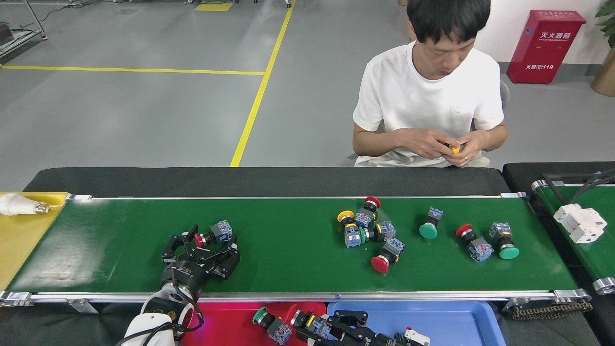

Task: Pick switch part from conveyor to tray

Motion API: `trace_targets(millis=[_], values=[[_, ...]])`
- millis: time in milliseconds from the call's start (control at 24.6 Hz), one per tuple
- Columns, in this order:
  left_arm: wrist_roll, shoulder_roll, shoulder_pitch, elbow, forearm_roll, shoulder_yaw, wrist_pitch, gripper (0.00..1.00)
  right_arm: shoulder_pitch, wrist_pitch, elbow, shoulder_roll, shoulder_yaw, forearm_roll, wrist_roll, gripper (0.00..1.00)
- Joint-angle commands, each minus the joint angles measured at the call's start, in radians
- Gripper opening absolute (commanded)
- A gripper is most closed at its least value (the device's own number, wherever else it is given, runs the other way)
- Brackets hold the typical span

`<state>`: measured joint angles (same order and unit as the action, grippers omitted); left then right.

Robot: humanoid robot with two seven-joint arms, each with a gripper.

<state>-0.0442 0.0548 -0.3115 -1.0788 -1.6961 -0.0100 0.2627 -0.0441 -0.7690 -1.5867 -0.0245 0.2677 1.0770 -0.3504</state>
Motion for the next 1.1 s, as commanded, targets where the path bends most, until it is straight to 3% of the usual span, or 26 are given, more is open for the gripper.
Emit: trace_targets(millis=[0,81,284,325,528,649,771,893,974,1055], values=[[0.001,0.008,-0.014,-0.009,-0.002,-0.002,0.016,0.86,0.012,-0.016,-0.012,-0.003,-0.002,-0.005,-0.001,0.99],[-0.005,0.010,-0.012,-0.010,0.000,-0.002,0.038,0.80,0.012,-0.016,-0.012,-0.003,-0.002,-0.005,-0.002,0.99],[-0.011,0.011,-0.008,-0.013,-0.002,-0.002,0.098,0.11,0.013,-0.016,-0.018,-0.008,-0.002,-0.005,-0.002,0.99],[-0.011,0.014,-0.006,-0.013,-0.002,-0.002,0.099,0.05,0.013,-0.016,-0.018,-0.008,-0.002,-0.005,-0.002,0.99],[-0.011,0.040,0.064,-0.151,0.013,0.022,0.102,0.04,0.013,-0.016,-0.018,-0.008,-0.004,-0.005,-0.002,0.99],[-0.011,0.069,0.219,-0.339,0.044,0.073,0.107,0.04,0.015,-0.016,-0.021,-0.008,-0.013,-0.005,-0.002,0.99],[-0.013,0.088,0.382,-0.504,0.079,0.100,0.132,0.05,0.018,-0.016,-0.049,-0.025,-0.105,-0.005,-0.001,0.99],[-0.075,0.094,0.569,-0.633,0.073,0.094,0.133,0.07,0.064,0.151,-0.065,-0.043,-0.254,-0.005,0.002,0.99],[-0.100,0.102,0.638,-0.661,0.055,0.085,0.132,0.10,0.084,0.255,-0.064,-0.035,-0.329,0.000,0.005,0.98],[-0.106,0.092,0.658,-0.664,0.007,0.053,0.132,0.20,0.082,0.344,-0.064,-0.017,-0.398,0.008,0.011,0.98]])
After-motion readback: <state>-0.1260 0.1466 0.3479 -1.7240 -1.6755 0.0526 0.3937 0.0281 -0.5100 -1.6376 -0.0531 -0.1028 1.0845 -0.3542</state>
